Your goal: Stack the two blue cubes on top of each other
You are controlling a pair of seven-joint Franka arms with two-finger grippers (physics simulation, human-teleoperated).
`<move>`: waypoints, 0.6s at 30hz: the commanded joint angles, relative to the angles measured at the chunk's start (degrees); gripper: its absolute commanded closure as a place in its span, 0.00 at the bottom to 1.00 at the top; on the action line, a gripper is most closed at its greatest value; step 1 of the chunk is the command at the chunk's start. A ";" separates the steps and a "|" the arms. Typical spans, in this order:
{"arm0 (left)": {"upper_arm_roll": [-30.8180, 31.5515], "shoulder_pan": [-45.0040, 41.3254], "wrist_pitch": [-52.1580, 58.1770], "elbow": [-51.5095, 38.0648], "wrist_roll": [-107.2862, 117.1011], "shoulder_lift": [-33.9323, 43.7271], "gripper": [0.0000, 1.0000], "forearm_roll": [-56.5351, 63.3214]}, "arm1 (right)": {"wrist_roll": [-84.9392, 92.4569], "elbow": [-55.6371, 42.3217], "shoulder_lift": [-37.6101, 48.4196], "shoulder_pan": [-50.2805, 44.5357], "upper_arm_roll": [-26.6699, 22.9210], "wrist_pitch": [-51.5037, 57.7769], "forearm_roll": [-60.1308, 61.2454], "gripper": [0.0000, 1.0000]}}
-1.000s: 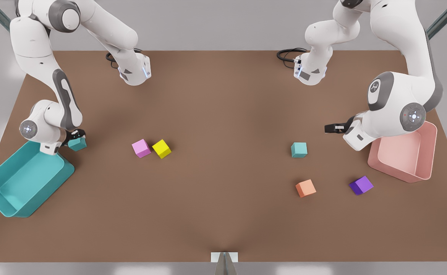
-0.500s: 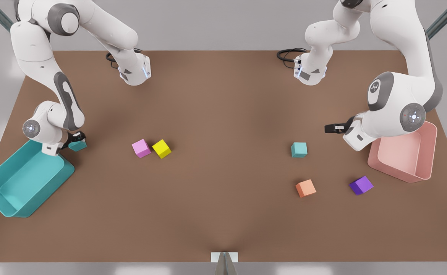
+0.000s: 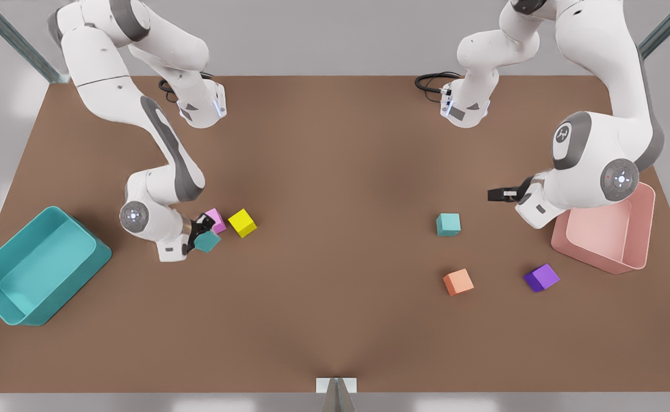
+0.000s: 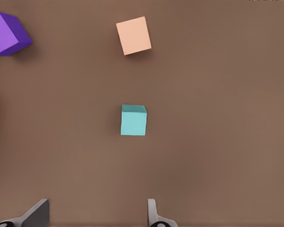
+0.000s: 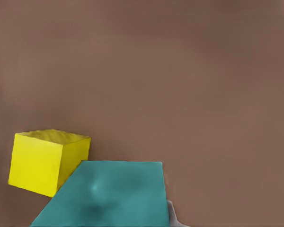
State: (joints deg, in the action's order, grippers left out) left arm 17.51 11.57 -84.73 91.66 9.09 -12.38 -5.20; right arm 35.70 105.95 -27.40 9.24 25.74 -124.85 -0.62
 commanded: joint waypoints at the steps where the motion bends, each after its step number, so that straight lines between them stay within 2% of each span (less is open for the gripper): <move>1: -0.02 1.78 -2.90 0.01 -0.12 -2.12 0.00 0.45 | -43.51 -9.79 -6.26 -7.56 0.37 5.41 0.62 0.44; 4: 0.60 1.09 -8.08 1.06 -0.30 -5.81 0.00 4.06 | -69.08 -25.61 -17.24 -24.00 -0.78 2.25 -0.70 0.44; 5: -1.33 -2.16 -18.87 9.48 -0.39 -4.85 0.00 4.06 | -75.06 -31.50 -21.64 -28.83 -1.83 1.37 -2.46 0.44; 6: -8.09 -11.65 -30.05 18.72 -0.04 -2.91 0.00 3.97 | -80.60 -37.04 -24.54 -35.69 -5.43 1.11 -2.63 0.44; 7: -8.89 -13.07 -31.20 19.52 0.05 -3.53 0.00 3.62 | -83.59 -39.33 -25.95 -41.75 -10.35 -0.03 -2.63 0.44; 8: -11.97 -17.02 -34.97 21.62 2.42 -3.88 0.00 3.36 | -84.39 -39.33 -27.01 -45.19 -12.90 -1.97 -2.55 0.44; 10: -11.97 -17.81 -44.46 27.78 5.06 -3.97 0.00 3.36 | -84.48 -39.33 -28.68 -48.00 -15.72 -4.17 -2.55 0.44; 12: -11.97 -17.64 -49.04 30.59 5.15 -4.58 0.00 3.27 | -84.48 -39.42 -29.12 -48.18 -15.98 -4.70 -2.55 0.43; 13: -11.97 -17.81 -50.27 30.59 5.15 -5.02 0.00 1.87 | -84.48 -39.51 -29.12 -48.09 -15.98 -4.70 -2.46 0.36; 14: -11.88 -17.99 -51.85 30.59 5.06 -5.90 0.00 0.63 | -85.09 -39.51 -29.12 -48.09 -15.98 -4.78 -2.37 0.00; 18: -11.88 -17.99 -52.20 31.65 5.06 -7.13 0.00 0.63 | -85.09 -39.59 -29.12 -48.09 -15.98 -5.05 -2.37 0.00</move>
State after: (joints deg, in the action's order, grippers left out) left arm 5.62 -6.43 -129.38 123.09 11.29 -19.44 -4.13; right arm -14.77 66.38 -56.60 -38.83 9.76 -128.75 -2.90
